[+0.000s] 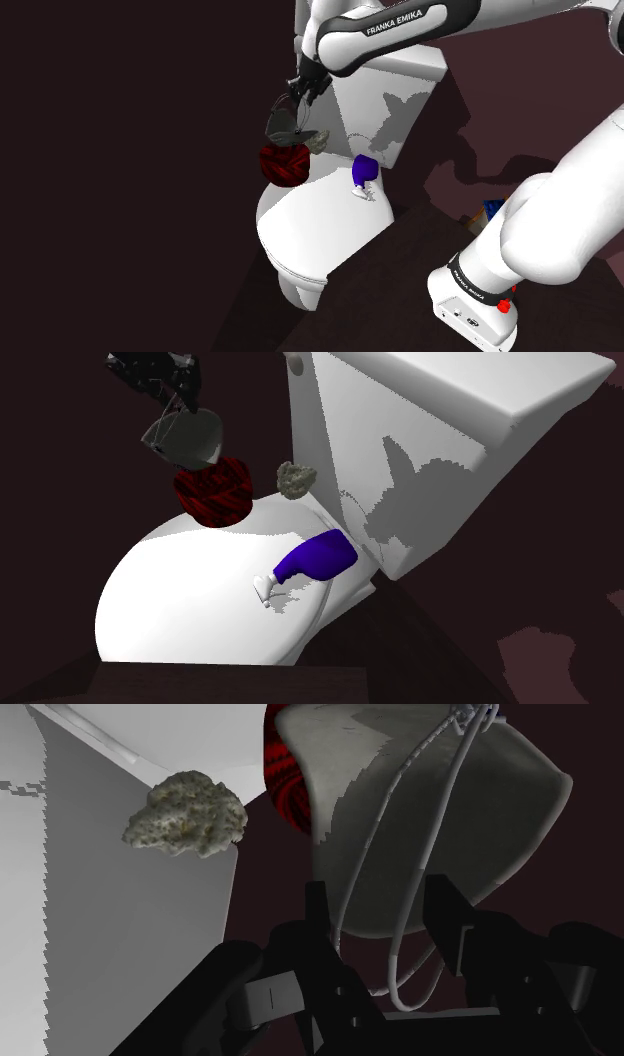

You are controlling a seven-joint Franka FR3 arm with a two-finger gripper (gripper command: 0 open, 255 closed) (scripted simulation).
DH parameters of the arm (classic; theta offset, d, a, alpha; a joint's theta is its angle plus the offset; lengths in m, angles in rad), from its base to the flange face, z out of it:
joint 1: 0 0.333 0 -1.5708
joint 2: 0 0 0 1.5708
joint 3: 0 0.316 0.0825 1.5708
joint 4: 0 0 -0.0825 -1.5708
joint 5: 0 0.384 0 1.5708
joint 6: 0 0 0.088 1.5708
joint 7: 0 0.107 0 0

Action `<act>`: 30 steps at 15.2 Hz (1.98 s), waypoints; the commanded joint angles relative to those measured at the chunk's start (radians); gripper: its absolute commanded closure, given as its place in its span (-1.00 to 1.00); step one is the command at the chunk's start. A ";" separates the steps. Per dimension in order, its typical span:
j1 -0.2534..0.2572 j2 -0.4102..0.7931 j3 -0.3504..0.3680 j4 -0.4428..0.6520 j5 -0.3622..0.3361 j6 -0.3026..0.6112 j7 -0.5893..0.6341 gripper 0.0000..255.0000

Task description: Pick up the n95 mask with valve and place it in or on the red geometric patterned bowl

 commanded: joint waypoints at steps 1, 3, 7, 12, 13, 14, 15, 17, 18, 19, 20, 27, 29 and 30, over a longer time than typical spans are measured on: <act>0.000 0.012 0.000 -0.014 -0.004 0.027 0.005 1.00; -0.001 0.023 0.000 -0.029 -0.008 0.053 0.010 1.00; -0.002 0.047 -0.001 -0.057 -0.017 0.104 0.020 1.00; -0.002 0.059 -0.002 -0.069 -0.022 0.128 0.025 1.00; -0.002 0.059 -0.002 -0.069 -0.022 0.128 0.025 1.00; -0.002 0.059 -0.002 -0.069 -0.022 0.128 0.025 1.00; -0.002 0.059 -0.002 -0.069 -0.022 0.128 0.025 1.00; -0.002 0.059 -0.002 -0.069 -0.022 0.128 0.025 1.00; -0.002 0.059 -0.002 -0.069 -0.022 0.128 0.025 -1.00; -0.002 0.059 -0.002 -0.069 -0.022 0.128 0.025 -1.00; -0.002 0.059 -0.002 -0.069 -0.022 0.128 0.025 -1.00; 0.004 -0.038 0.004 -0.057 -0.006 0.019 0.014 -1.00; 0.004 -0.038 0.004 -0.057 -0.006 0.019 0.014 -1.00; 0.004 -0.038 0.004 -0.057 -0.006 0.019 0.014 -1.00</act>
